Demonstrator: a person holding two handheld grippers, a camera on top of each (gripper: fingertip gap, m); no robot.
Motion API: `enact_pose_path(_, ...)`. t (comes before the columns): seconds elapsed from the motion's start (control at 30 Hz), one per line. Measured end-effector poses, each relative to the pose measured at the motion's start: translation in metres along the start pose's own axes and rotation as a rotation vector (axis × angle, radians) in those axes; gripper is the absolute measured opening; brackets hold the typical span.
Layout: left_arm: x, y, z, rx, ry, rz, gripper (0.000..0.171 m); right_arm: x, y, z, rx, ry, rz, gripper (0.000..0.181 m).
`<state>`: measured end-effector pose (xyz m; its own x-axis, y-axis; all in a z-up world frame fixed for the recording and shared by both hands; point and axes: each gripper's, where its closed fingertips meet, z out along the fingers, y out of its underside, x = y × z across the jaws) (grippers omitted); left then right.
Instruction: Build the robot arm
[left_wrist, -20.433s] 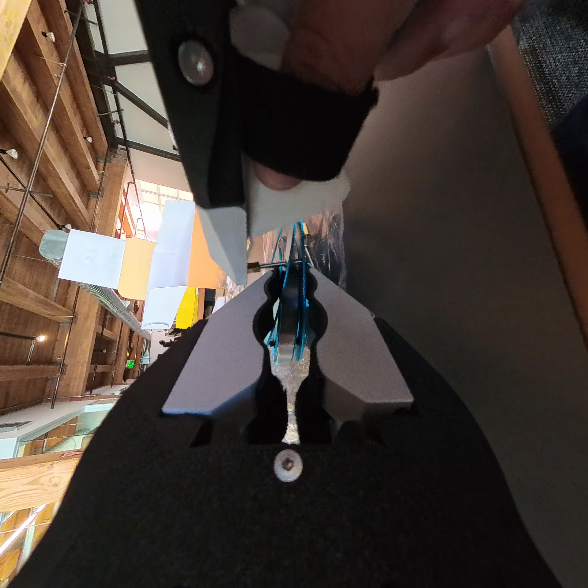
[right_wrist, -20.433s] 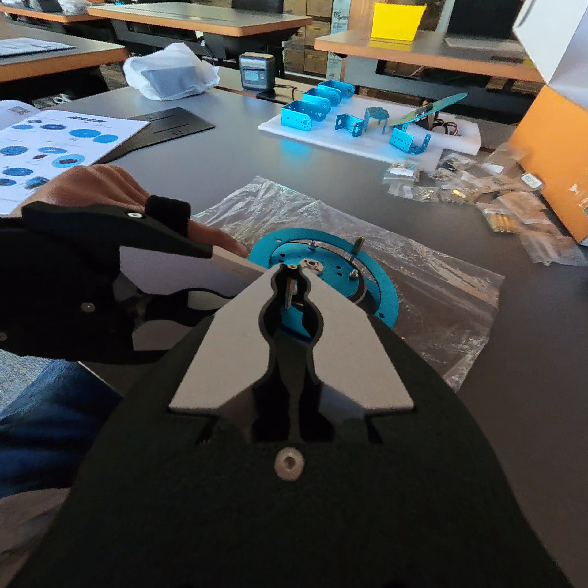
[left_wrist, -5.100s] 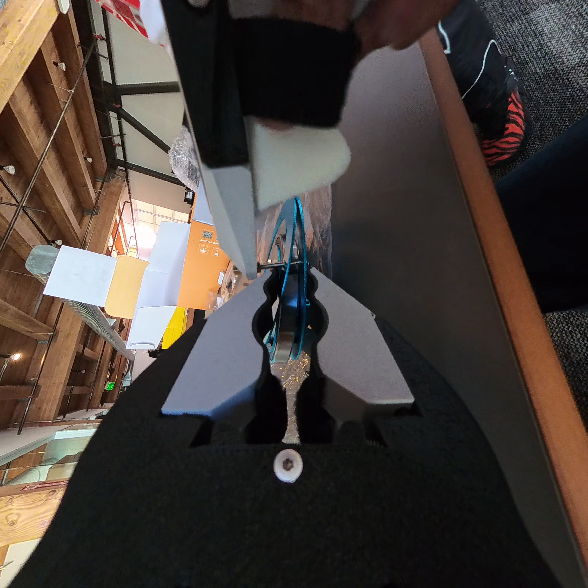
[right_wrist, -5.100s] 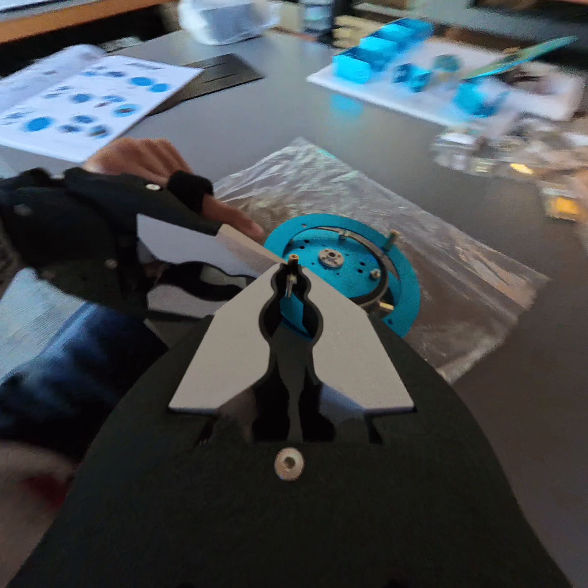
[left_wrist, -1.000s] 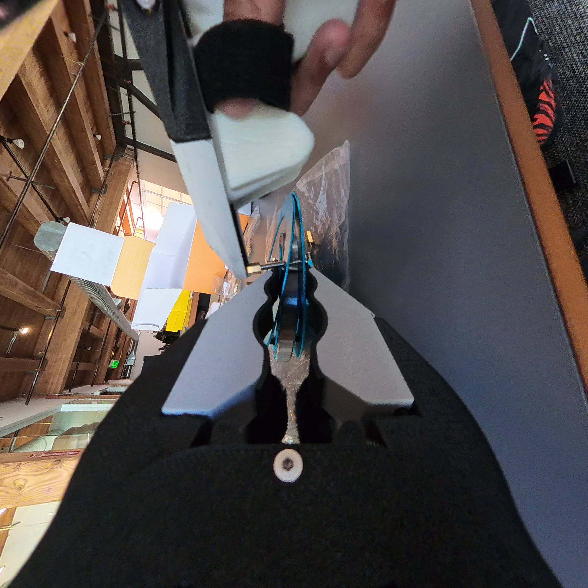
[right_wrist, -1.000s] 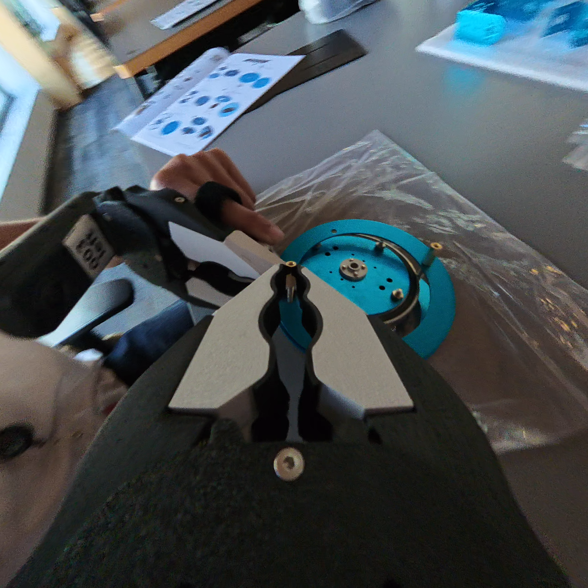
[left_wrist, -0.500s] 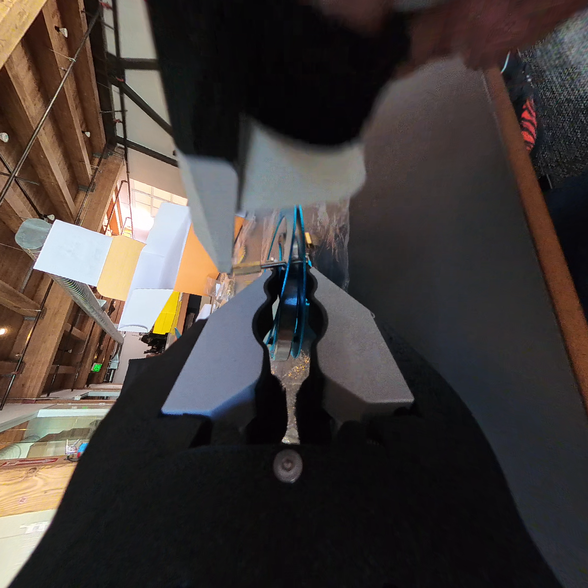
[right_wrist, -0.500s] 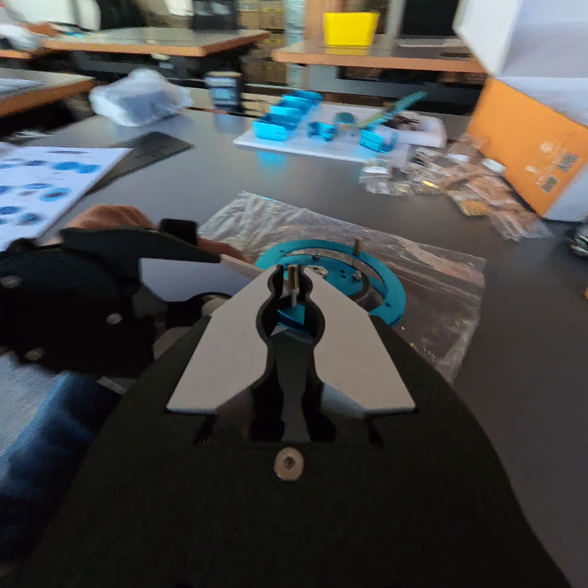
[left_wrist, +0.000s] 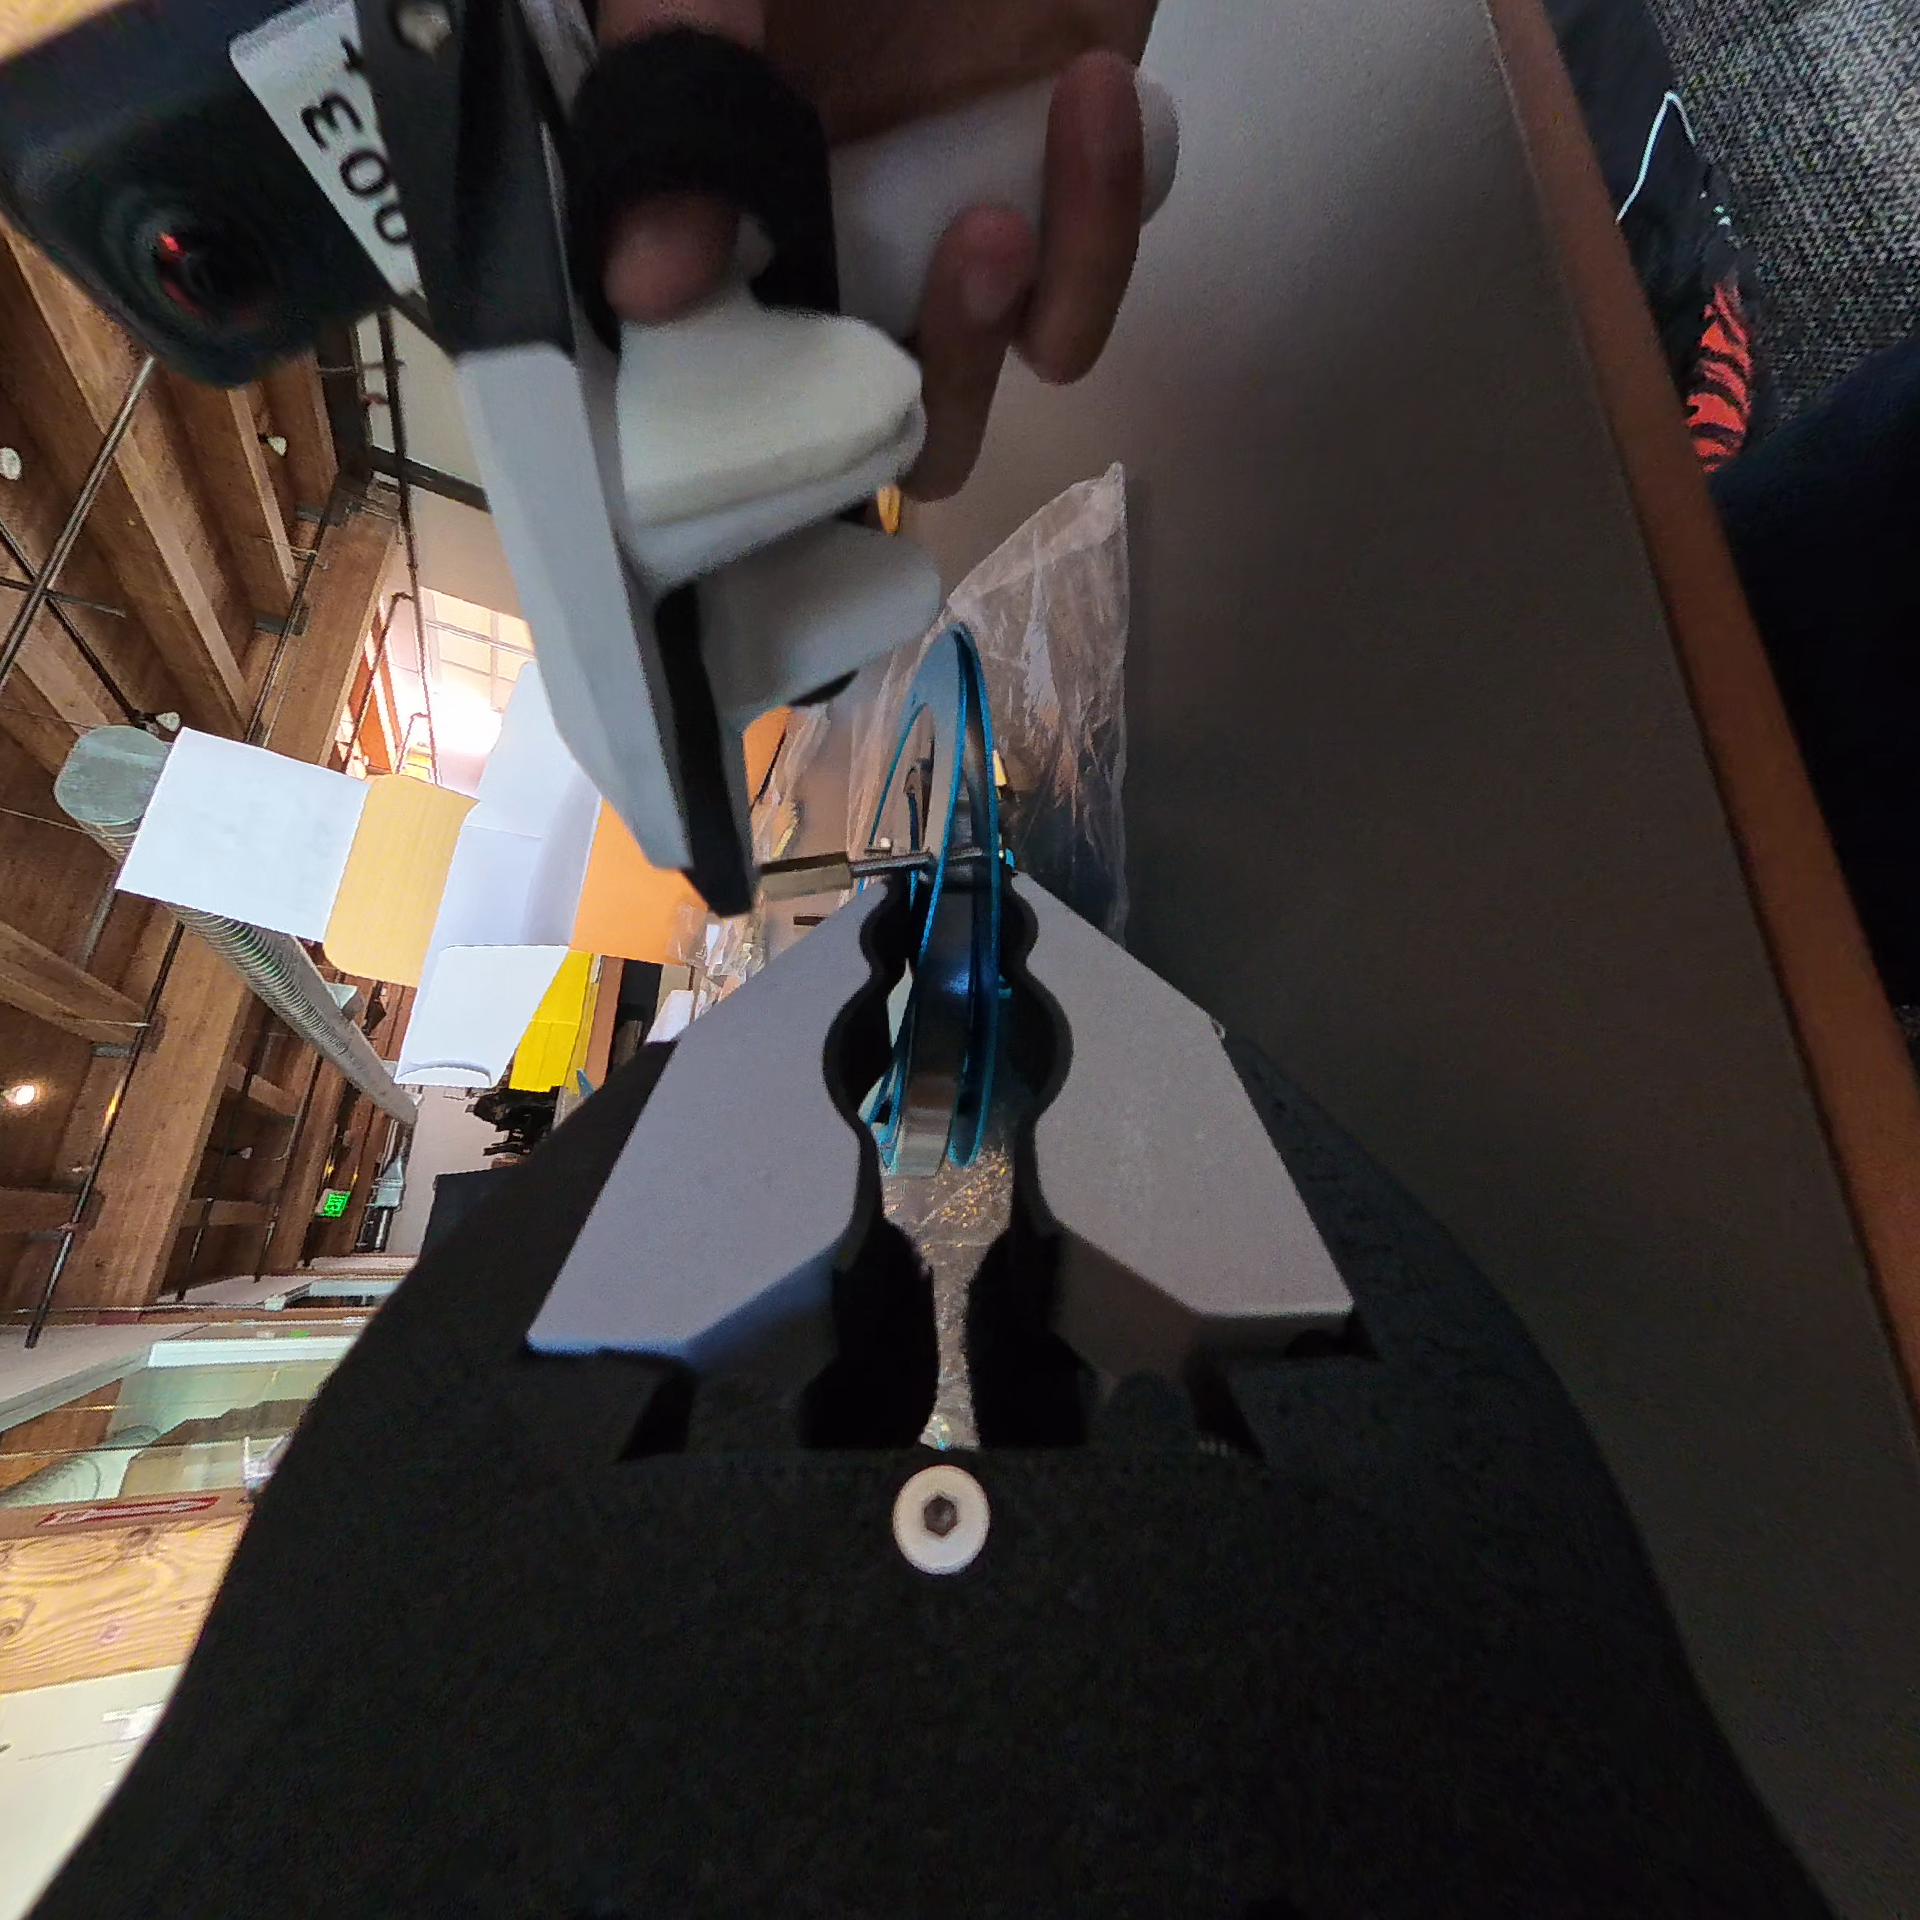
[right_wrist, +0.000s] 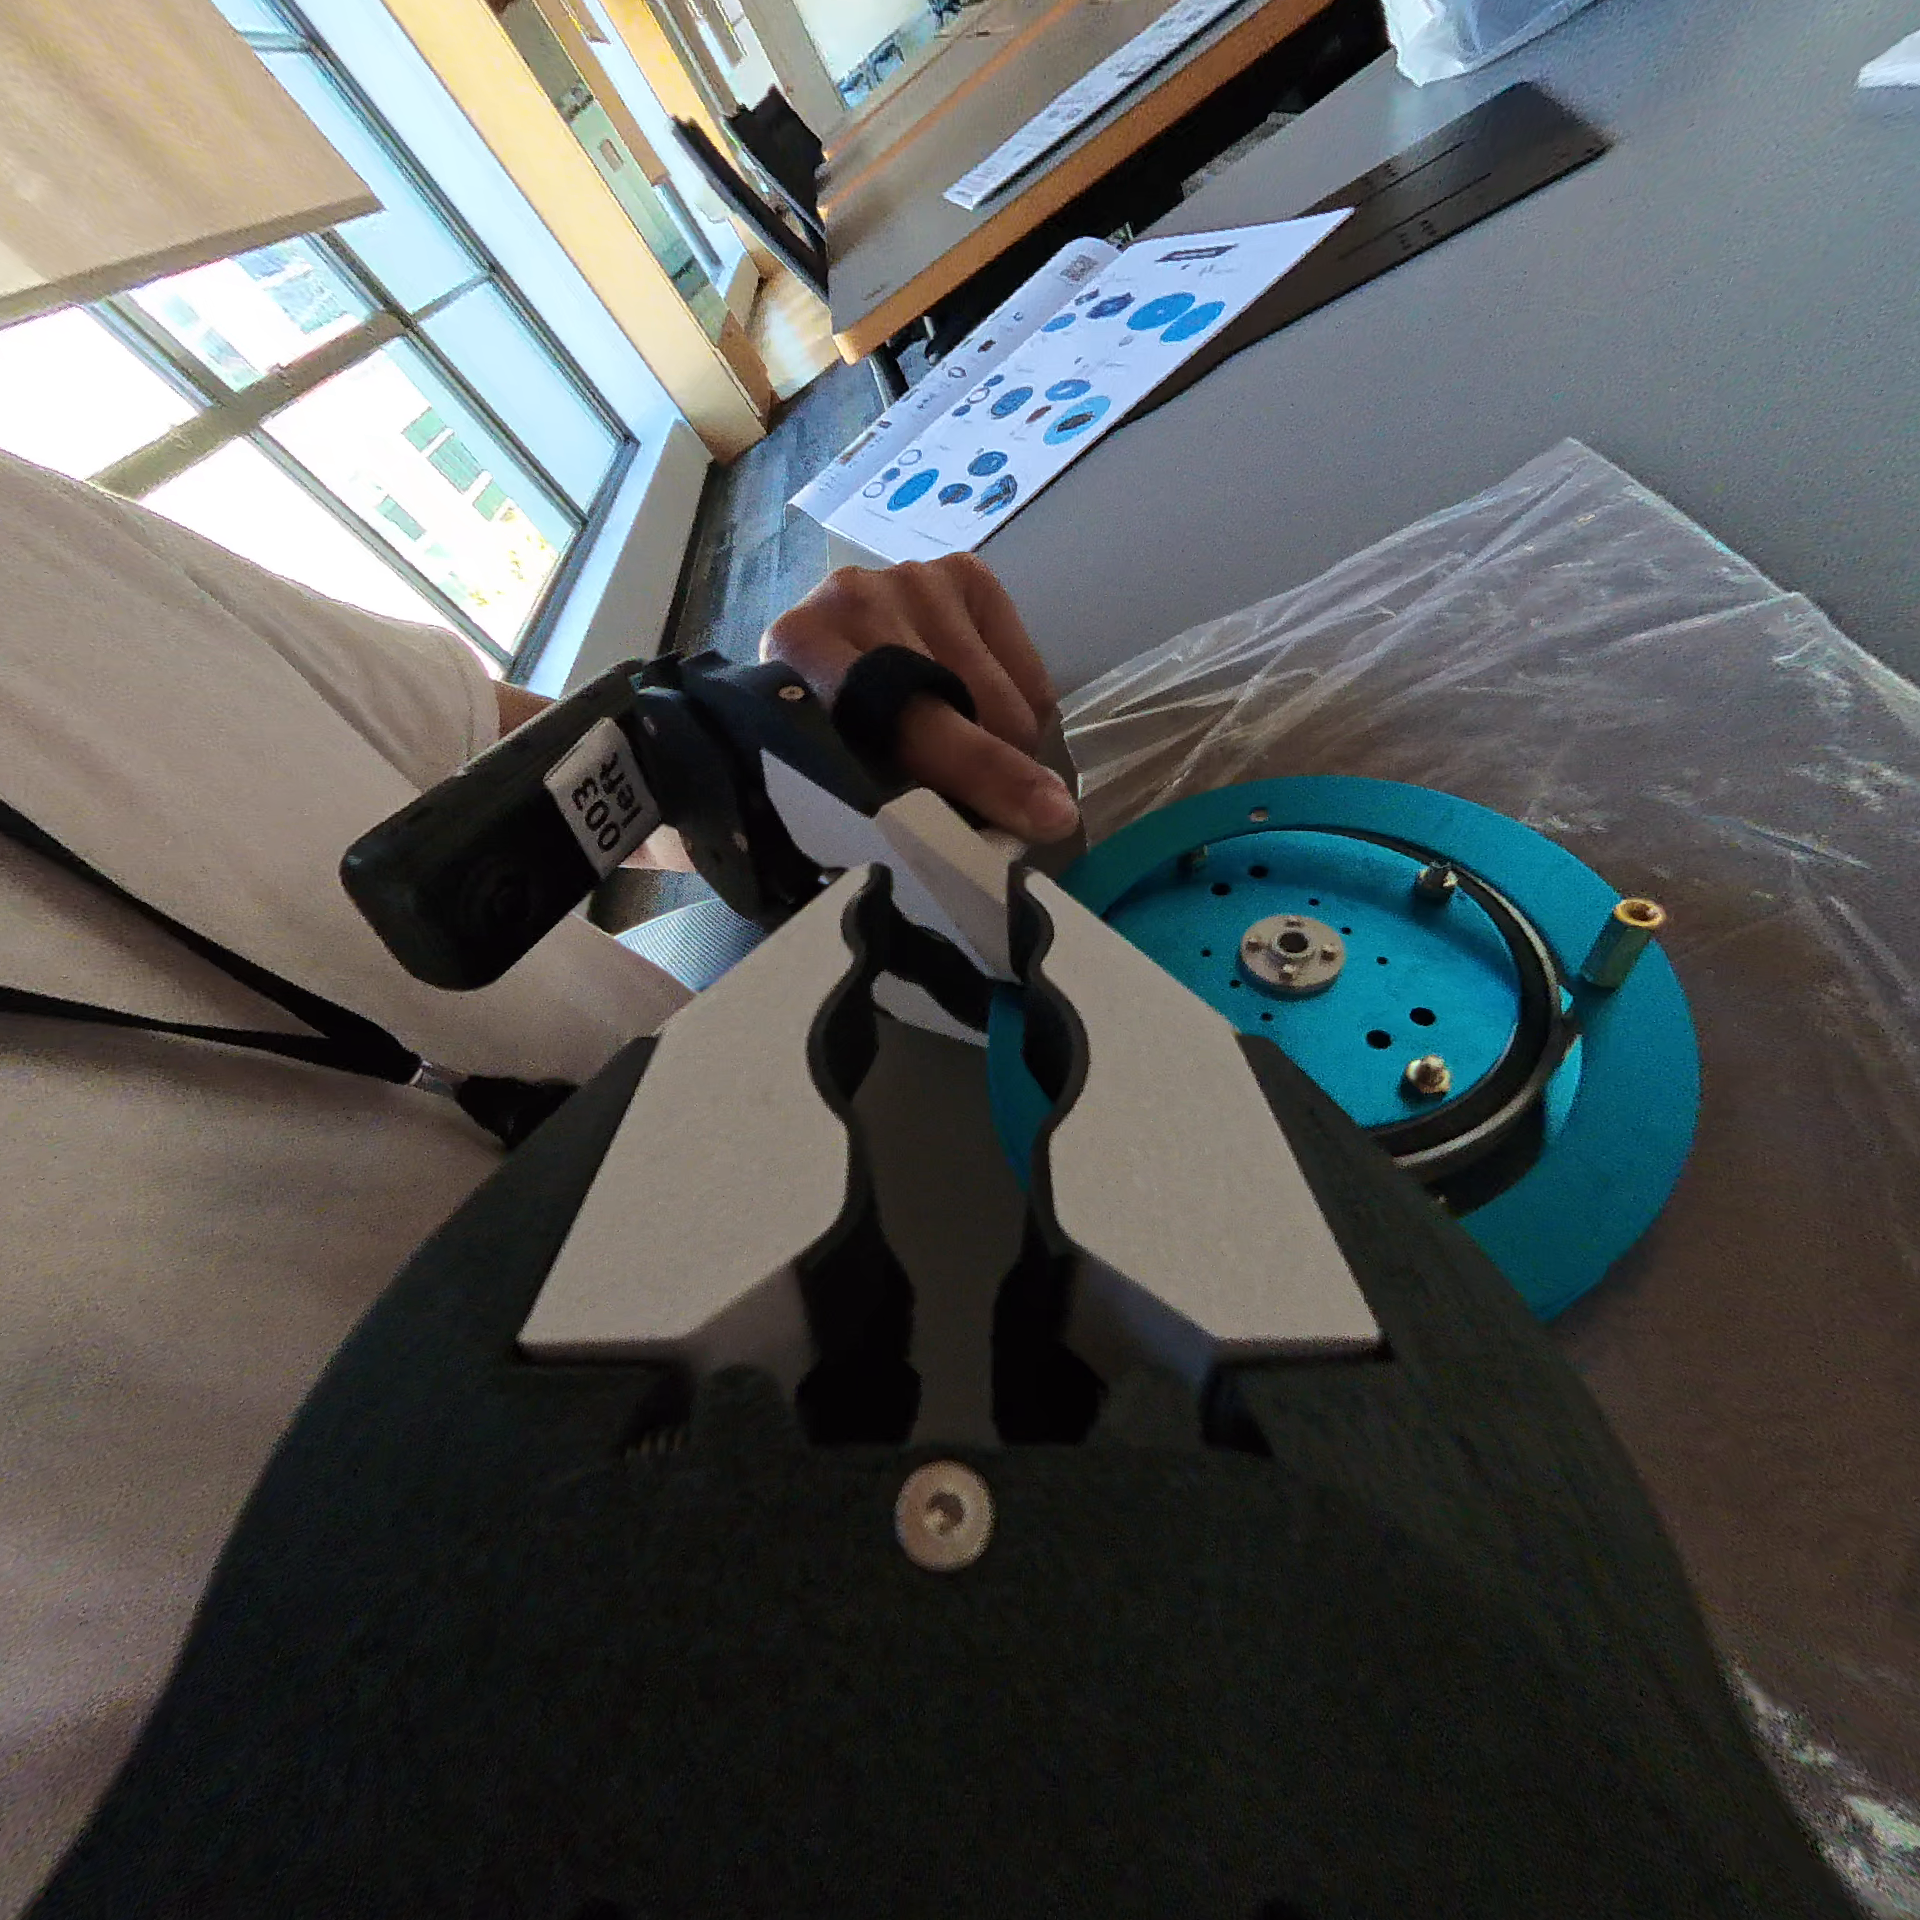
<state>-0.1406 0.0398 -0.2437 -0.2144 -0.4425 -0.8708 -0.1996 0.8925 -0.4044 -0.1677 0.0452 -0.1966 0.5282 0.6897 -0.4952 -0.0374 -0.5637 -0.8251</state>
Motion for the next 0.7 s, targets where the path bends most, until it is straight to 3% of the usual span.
enact_pose_path(0.07, 0.0, 0.0, 0.0, -0.001, -0.001, 0.007, 0.016, 0.014, 0.004, 0.002, -0.037, 0.057, -0.002, 0.02)
enact_pose_path(0.3, 0.0, -0.001, -0.002, 0.006, 0.009, -0.004, 0.016, 0.01, 0.007, -0.002, -0.028, 0.063, -0.007, 0.017)
enact_pose_path(0.47, 0.001, -0.002, -0.002, 0.01, 0.013, -0.009, 0.016, 0.017, 0.011, 0.001, -0.052, 0.129, -0.003, 0.005)
enact_pose_path(0.57, 0.001, -0.002, -0.001, 0.005, 0.012, -0.004, 0.016, 0.019, 0.011, -0.001, -0.036, 0.278, -0.059, 0.005)
enact_pose_path(0.7, -0.001, 0.0, 0.0, -0.011, 0.003, 0.003, 0.016, 0.024, 0.008, -0.001, 0.023, 0.635, -0.106, 0.005)
